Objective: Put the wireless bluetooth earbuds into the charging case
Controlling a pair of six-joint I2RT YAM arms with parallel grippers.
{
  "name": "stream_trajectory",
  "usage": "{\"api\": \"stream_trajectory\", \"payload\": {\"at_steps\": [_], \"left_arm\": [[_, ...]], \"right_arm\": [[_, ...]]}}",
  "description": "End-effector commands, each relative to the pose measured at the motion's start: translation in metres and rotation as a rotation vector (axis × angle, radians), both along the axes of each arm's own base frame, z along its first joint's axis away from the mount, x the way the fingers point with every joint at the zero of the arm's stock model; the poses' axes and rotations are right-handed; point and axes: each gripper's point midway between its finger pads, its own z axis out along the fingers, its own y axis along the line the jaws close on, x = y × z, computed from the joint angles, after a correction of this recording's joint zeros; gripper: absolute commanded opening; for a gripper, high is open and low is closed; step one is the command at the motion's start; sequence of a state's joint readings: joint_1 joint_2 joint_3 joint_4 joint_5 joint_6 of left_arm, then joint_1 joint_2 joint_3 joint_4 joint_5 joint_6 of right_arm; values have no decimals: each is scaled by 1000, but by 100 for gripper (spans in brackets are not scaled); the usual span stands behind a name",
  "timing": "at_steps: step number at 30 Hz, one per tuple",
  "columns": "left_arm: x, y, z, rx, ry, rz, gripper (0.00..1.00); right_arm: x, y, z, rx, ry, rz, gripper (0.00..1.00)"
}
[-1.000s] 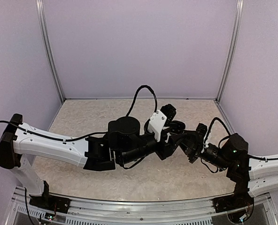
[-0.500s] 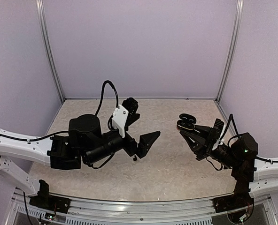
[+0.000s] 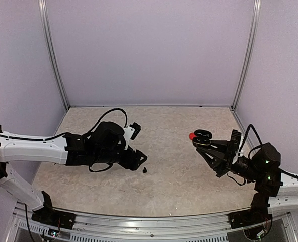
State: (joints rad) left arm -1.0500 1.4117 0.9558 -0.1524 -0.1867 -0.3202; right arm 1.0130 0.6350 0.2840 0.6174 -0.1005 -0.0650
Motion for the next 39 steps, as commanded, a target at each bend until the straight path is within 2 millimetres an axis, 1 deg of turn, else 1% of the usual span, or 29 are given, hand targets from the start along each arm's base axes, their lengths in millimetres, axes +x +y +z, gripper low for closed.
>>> {"api": "stream_trajectory", "payload": {"at_steps": [1,5,8,11,15,18,21,27,31,35,36,39], "left_arm": [[-17,12,-66,110,171,-20,78],[-11,7,-97,141,187,6,72],[-13,-3,-113,104,205,35,67],[-14,-14,-119,78,173,75,66],[-10,-21,-137,57,180,145,64],[-3,-21,-147,58,170,205,61],[5,-22,-151,42,168,270,57],[10,-14,-175,93,172,343,49],[15,0,-184,136,168,364,41],[16,12,-178,173,127,317,34],[16,13,-173,188,110,291,33],[17,26,-173,270,78,251,31]], "right_arm": [[3,-1,-13,-36,55,4,0],[5,0,-15,-41,67,4,0],[6,-1,-17,-38,76,0,0],[8,-3,-21,-34,85,-7,0],[10,-4,-22,-33,87,-12,0],[11,-4,-23,-35,88,-18,0],[13,-6,-22,-27,84,-24,0],[14,-8,-22,-25,82,-31,0],[15,-11,-21,-24,77,-40,0],[15,-12,-23,-28,78,-42,0],[15,-13,-23,-28,79,-43,0],[15,-13,-23,-28,77,-44,0]]}}
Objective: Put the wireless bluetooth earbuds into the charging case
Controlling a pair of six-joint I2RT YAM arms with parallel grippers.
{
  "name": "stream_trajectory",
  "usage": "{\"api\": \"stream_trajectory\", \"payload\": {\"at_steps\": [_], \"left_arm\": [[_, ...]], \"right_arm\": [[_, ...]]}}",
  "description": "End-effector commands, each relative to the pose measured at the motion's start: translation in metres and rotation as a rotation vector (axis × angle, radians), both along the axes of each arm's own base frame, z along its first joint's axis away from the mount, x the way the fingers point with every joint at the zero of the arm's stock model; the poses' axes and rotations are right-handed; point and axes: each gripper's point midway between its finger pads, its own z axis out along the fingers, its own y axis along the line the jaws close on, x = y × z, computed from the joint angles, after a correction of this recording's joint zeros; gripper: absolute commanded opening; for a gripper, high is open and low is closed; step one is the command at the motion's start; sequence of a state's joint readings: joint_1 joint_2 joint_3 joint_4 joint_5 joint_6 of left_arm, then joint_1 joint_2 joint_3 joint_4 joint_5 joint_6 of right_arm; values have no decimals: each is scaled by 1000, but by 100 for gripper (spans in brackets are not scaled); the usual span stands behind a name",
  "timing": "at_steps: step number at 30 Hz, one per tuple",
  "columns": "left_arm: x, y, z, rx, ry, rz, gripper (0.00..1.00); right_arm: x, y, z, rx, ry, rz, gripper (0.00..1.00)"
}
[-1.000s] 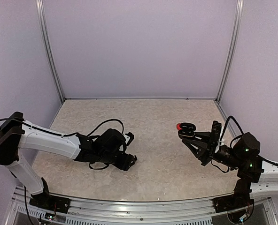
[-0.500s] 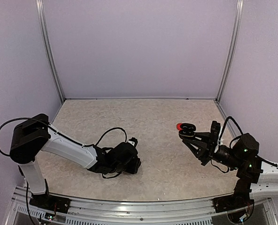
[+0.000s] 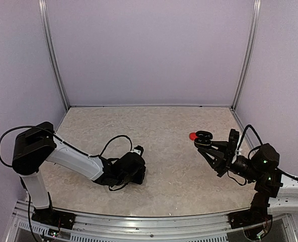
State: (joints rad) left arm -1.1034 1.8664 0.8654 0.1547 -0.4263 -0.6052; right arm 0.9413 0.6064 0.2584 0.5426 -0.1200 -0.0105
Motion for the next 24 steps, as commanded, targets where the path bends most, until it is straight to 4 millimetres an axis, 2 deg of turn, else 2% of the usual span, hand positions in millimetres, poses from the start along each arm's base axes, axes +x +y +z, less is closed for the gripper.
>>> {"api": "stream_trajectory", "payload": {"at_steps": [1,4,6,11,13,18,24], "left_arm": [[-2,35,-12,188,-6,-69,31],[2,51,-10,218,-8,-61,32],[2,53,-7,207,-10,-88,34],[-15,21,15,110,-61,-324,38],[-17,19,22,86,-80,-359,37],[8,27,38,-53,4,-191,37],[7,9,46,-146,101,-107,42]], "right_arm": [[0,-4,0,11,-8,-6,0],[0,-5,0,12,-10,-7,0],[-1,-4,-1,9,-11,-4,0],[-1,-4,0,8,-12,0,0],[-1,-4,0,9,-13,0,0],[-1,-6,1,13,-13,-6,0],[0,-6,1,10,-8,-7,0]]}}
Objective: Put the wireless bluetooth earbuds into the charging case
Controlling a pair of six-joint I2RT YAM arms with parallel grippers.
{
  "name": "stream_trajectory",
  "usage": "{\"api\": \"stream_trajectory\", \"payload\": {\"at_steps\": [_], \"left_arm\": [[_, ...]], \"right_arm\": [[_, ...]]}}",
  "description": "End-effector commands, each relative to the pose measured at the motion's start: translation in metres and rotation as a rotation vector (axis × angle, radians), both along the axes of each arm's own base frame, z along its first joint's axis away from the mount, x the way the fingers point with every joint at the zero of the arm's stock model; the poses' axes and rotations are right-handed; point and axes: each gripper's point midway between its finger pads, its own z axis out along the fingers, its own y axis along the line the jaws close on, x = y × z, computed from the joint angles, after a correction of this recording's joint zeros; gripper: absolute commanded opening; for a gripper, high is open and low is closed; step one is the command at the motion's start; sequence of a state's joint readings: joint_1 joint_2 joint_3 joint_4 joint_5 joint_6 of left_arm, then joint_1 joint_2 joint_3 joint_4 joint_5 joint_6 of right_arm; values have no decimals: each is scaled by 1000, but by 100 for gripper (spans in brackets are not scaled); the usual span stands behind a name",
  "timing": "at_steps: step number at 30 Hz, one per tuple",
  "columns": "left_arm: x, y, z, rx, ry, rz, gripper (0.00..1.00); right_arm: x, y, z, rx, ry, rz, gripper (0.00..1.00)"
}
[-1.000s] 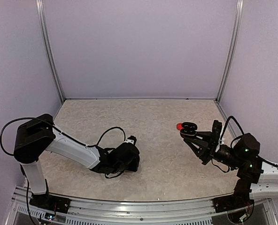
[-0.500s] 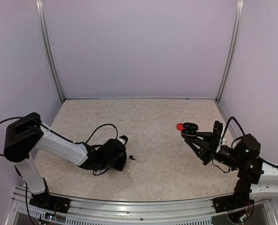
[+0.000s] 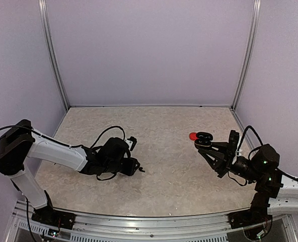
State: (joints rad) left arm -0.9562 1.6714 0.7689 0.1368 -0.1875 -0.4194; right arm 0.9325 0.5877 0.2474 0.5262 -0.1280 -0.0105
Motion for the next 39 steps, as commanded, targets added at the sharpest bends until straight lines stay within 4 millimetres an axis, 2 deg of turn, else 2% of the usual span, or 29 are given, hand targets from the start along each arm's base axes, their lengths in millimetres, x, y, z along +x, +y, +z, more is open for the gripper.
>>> {"api": "stream_trajectory", "payload": {"at_steps": [1,5,9,20,39], "left_arm": [[-4,-22,10,-90,93,46,43],[-1,-24,1,-66,127,89,43],[3,-17,-9,4,137,135,41],[5,-28,-19,79,122,88,36],[12,-26,-31,122,101,74,24]], "right_arm": [[0,-3,6,19,-11,-6,0],[1,-3,6,18,-11,-9,0],[1,-4,5,18,-9,-10,0],[1,-3,5,15,-8,-11,0],[3,-2,4,9,-10,-12,0]]}}
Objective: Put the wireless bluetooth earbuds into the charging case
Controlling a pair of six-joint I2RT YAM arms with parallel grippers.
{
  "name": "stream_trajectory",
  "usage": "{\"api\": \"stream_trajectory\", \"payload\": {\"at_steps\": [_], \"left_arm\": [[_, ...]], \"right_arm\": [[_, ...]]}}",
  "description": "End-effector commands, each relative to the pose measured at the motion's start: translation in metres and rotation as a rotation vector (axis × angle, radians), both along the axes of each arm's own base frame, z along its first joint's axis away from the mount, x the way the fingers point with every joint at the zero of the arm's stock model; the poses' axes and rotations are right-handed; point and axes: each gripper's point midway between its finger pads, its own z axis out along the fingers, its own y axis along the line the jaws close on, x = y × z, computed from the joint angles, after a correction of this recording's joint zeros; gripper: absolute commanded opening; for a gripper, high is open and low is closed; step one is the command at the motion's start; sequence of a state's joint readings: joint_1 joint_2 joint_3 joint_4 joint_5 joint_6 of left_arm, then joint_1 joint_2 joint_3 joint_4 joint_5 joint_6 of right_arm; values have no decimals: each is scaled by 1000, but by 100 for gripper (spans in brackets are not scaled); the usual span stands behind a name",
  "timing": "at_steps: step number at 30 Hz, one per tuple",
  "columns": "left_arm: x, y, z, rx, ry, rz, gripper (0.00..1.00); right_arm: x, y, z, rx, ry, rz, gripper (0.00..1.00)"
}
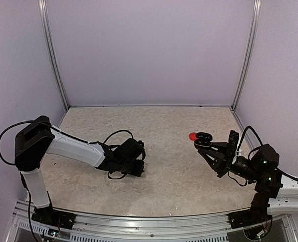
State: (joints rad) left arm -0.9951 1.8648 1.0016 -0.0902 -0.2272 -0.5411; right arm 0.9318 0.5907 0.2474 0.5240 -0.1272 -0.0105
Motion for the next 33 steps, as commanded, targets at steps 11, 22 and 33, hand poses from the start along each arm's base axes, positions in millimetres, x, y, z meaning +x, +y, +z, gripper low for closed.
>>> {"api": "stream_trajectory", "payload": {"at_steps": [11,22,33], "left_arm": [[10,-2,-2,36,-48,-33,20],[17,-1,91,-3,-302,-72,15],[-35,-21,247,-21,-780,-250,16]], "right_arm": [[3,-1,5,9,-11,-12,0],[3,3,0,0,4,6,0],[-8,25,-4,-24,73,144,0]]}}
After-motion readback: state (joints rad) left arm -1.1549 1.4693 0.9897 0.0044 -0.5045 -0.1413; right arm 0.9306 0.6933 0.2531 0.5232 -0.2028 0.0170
